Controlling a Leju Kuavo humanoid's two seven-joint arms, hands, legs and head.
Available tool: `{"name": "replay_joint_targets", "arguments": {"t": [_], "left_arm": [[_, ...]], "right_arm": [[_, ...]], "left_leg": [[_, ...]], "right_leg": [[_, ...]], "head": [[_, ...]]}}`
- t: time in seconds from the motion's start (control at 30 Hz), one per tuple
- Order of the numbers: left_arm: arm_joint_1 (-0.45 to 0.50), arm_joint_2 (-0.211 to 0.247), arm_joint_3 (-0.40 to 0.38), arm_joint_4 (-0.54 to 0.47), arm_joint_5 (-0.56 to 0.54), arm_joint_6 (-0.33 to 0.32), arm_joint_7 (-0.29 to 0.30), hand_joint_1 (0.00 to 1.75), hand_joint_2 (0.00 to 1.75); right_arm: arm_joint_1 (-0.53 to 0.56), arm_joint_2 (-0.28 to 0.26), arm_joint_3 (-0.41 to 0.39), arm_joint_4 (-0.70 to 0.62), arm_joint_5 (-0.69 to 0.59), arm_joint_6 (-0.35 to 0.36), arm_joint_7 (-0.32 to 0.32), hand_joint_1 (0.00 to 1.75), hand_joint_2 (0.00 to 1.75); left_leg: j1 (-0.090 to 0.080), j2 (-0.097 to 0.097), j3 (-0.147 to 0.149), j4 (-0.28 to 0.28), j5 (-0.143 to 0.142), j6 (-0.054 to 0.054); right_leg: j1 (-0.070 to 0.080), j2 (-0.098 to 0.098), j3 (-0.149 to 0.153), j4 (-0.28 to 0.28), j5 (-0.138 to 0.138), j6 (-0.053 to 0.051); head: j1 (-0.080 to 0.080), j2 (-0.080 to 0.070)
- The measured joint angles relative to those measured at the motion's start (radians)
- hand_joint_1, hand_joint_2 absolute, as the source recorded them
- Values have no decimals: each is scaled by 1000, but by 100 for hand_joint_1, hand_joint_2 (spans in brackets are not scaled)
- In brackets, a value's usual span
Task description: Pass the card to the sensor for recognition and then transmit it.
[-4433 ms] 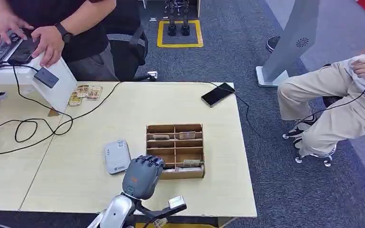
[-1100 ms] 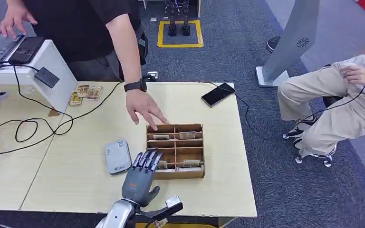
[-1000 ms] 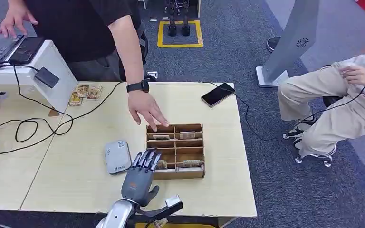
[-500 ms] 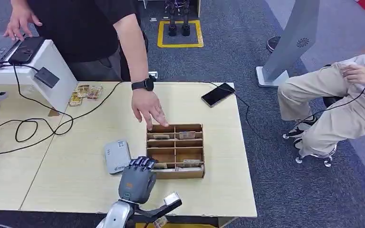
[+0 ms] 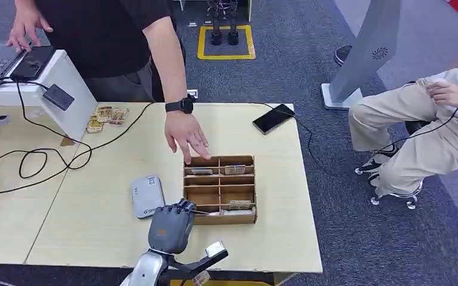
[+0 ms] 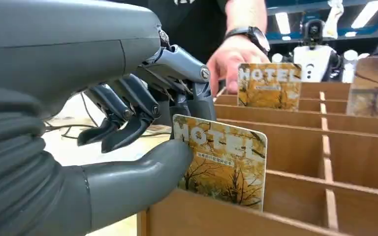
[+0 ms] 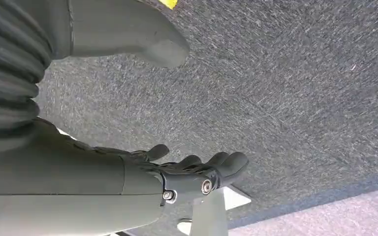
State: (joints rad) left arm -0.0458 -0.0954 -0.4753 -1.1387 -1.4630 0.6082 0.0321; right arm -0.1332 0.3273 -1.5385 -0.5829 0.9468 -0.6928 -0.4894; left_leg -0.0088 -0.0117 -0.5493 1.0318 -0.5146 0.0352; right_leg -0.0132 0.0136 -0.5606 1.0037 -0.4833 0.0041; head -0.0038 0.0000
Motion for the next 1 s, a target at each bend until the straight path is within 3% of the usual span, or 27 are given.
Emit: {"name": "replay_joint_targets", "arguments": {"t": [0.17,0.4,0.53,0.63,0.77,1.0], "left_arm": [[-4,0,0,2,5,-22,-12,175,175],[1,2,0,2,97,27,-65,175,175],[18,0,0,-43,275,78,-174,175,175],[26,-3,0,-76,317,86,-213,175,175],[48,-23,22,-159,440,86,-326,175,175],[71,-67,57,-271,535,86,-377,175,175]], "right_arm": [[-1,-2,0,8,-3,0,-10,0,175],[-1,-3,0,16,-3,0,-9,0,175],[-1,-3,0,16,-3,0,-8,0,175],[-2,-3,0,16,-2,0,-7,0,175],[-1,-3,0,16,-4,0,-7,0,175],[-1,-3,0,11,-12,0,-6,0,175]], "left_leg": [[0,0,0,0,0,0],[0,0,0,0,0,0],[0,0,0,0,0,0],[0,0,0,0,0,0],[0,0,0,0,0,0],[0,0,0,0,0,0]], "right_leg": [[0,0,0,0,0,0],[0,0,1,0,0,0],[0,0,0,0,0,0],[0,0,0,0,0,0],[0,0,0,0,0,0],[0,0,0,0,0,0]], "head": [[0,0],[0,0],[0,0],[0,0],[0,0],[0,0]]}}
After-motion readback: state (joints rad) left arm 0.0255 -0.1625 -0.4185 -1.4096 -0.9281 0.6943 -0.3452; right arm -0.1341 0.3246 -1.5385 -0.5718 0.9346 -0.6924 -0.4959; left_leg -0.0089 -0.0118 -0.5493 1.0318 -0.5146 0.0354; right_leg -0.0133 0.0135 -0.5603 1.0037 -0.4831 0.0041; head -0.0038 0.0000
